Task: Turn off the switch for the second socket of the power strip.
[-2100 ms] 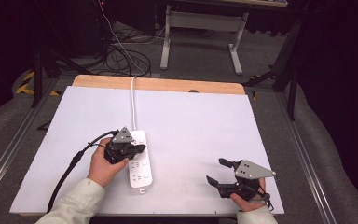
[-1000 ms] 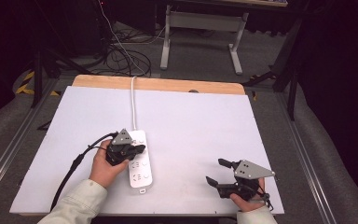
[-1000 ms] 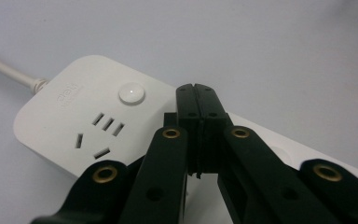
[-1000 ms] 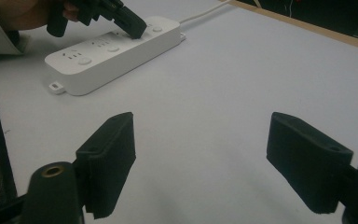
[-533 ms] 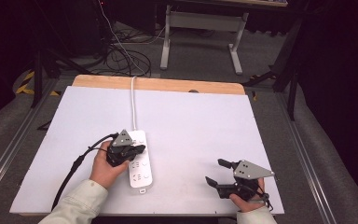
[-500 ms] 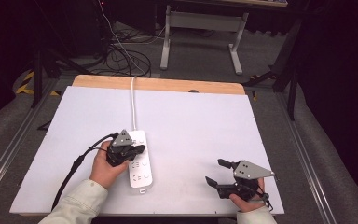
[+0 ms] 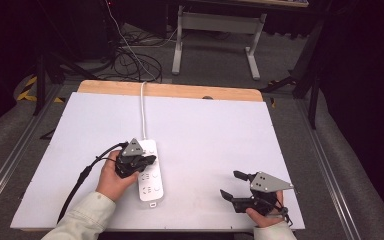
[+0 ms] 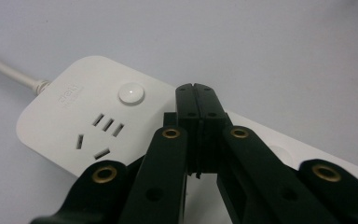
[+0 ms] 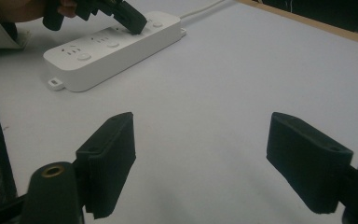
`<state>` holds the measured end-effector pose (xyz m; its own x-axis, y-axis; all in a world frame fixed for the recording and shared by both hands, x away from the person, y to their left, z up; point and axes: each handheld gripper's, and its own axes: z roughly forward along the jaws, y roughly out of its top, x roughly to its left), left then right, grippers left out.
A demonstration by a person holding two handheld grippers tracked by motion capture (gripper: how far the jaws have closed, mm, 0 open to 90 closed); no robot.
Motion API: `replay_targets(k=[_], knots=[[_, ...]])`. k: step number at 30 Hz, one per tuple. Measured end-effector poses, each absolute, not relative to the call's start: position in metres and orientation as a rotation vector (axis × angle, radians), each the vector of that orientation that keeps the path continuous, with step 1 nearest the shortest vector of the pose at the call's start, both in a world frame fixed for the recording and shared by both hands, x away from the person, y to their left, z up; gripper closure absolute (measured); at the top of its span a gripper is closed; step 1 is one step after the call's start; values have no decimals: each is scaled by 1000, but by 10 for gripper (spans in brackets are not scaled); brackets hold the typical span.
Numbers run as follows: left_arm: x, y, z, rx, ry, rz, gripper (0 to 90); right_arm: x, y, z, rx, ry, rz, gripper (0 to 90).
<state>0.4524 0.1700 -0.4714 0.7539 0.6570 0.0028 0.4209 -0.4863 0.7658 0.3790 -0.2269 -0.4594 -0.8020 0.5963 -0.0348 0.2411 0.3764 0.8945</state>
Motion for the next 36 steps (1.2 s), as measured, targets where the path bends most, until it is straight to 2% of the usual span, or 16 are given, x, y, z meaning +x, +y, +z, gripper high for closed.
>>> replay_targets(k=[5, 13, 20, 36], knots=[[453, 169, -471, 2152, 822, 350, 900, 379, -226, -460, 730, 2295, 1393, 240], [451, 164, -470, 2184, 815, 380, 900, 379, -226, -460, 729, 2294, 1390, 240], [454, 167, -464, 2159, 845, 309, 900, 380, -227, -460, 733, 2291, 1393, 239], [436, 168, -436, 2127, 779, 359, 900, 379, -229, -460, 739, 2289, 1396, 240]])
